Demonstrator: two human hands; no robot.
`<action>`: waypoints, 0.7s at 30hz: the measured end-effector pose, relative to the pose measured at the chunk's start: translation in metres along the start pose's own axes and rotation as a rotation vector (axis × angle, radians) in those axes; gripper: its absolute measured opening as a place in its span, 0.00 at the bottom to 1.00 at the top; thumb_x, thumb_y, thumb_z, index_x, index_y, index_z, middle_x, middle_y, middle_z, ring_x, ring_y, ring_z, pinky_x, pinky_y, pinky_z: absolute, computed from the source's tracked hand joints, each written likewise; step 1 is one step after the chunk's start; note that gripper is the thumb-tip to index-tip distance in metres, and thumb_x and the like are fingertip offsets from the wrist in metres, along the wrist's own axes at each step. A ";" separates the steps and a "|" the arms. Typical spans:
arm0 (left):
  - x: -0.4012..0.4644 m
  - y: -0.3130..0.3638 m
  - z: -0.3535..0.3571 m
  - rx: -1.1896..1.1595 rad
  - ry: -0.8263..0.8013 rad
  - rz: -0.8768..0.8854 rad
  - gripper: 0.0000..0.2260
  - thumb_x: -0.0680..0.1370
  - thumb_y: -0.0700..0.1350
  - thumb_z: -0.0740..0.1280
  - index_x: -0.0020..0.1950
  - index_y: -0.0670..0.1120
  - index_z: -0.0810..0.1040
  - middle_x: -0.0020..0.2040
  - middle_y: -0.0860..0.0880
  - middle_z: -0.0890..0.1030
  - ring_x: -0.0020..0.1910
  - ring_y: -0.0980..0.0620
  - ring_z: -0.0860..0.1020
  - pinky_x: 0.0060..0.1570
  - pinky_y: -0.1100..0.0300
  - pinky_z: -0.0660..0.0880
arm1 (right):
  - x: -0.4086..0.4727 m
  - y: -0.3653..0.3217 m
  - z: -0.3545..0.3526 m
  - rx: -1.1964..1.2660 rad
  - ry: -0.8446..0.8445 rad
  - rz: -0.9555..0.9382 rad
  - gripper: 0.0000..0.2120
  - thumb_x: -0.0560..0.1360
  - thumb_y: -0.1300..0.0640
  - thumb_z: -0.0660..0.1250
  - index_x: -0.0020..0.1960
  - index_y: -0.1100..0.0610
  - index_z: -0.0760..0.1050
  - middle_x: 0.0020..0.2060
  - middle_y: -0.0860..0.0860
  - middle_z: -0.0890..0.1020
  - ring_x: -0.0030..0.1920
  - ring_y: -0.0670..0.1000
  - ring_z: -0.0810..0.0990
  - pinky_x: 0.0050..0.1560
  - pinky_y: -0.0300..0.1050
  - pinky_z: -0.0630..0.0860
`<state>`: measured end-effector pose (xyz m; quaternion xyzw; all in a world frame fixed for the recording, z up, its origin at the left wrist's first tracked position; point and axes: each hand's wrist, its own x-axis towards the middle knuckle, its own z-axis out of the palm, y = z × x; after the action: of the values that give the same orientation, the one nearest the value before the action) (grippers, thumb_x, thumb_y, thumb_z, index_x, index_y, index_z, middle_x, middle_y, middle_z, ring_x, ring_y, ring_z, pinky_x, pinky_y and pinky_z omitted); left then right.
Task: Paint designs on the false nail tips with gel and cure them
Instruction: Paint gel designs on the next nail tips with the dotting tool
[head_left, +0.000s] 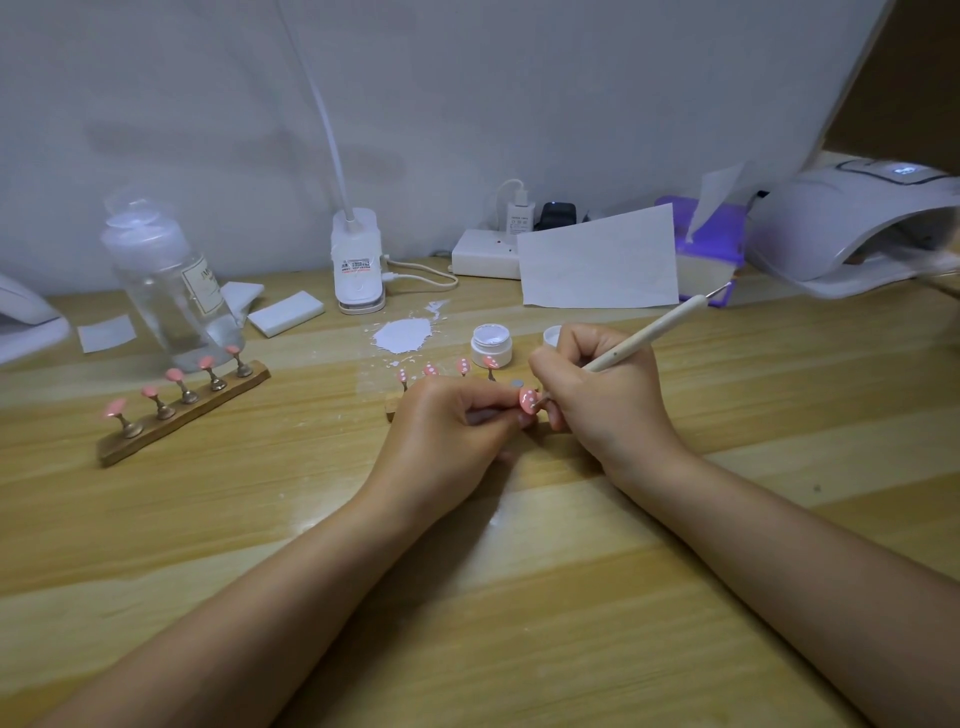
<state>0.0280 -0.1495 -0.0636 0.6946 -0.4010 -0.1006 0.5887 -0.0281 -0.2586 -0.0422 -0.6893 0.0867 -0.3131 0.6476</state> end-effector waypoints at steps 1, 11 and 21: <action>0.000 0.000 0.000 0.001 0.000 -0.001 0.15 0.73 0.33 0.67 0.38 0.53 0.81 0.34 0.62 0.82 0.38 0.68 0.79 0.32 0.71 0.75 | 0.000 0.000 0.000 0.000 -0.001 0.002 0.20 0.69 0.72 0.61 0.24 0.59 0.59 0.12 0.47 0.66 0.14 0.41 0.67 0.19 0.29 0.63; 0.000 0.001 0.000 -0.003 -0.006 -0.008 0.13 0.73 0.33 0.67 0.37 0.51 0.82 0.34 0.61 0.82 0.38 0.67 0.79 0.32 0.70 0.76 | 0.000 0.000 0.000 -0.007 -0.008 -0.005 0.19 0.69 0.73 0.61 0.24 0.59 0.60 0.12 0.47 0.67 0.15 0.41 0.67 0.20 0.29 0.64; 0.000 0.001 0.000 0.013 0.002 -0.009 0.13 0.73 0.33 0.68 0.37 0.51 0.82 0.33 0.62 0.82 0.37 0.68 0.78 0.32 0.70 0.76 | 0.000 0.000 0.000 -0.009 -0.007 -0.010 0.19 0.69 0.73 0.61 0.24 0.59 0.60 0.11 0.47 0.67 0.14 0.41 0.67 0.19 0.29 0.63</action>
<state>0.0274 -0.1496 -0.0628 0.7002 -0.3979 -0.0998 0.5844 -0.0283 -0.2587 -0.0427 -0.6937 0.0826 -0.3135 0.6431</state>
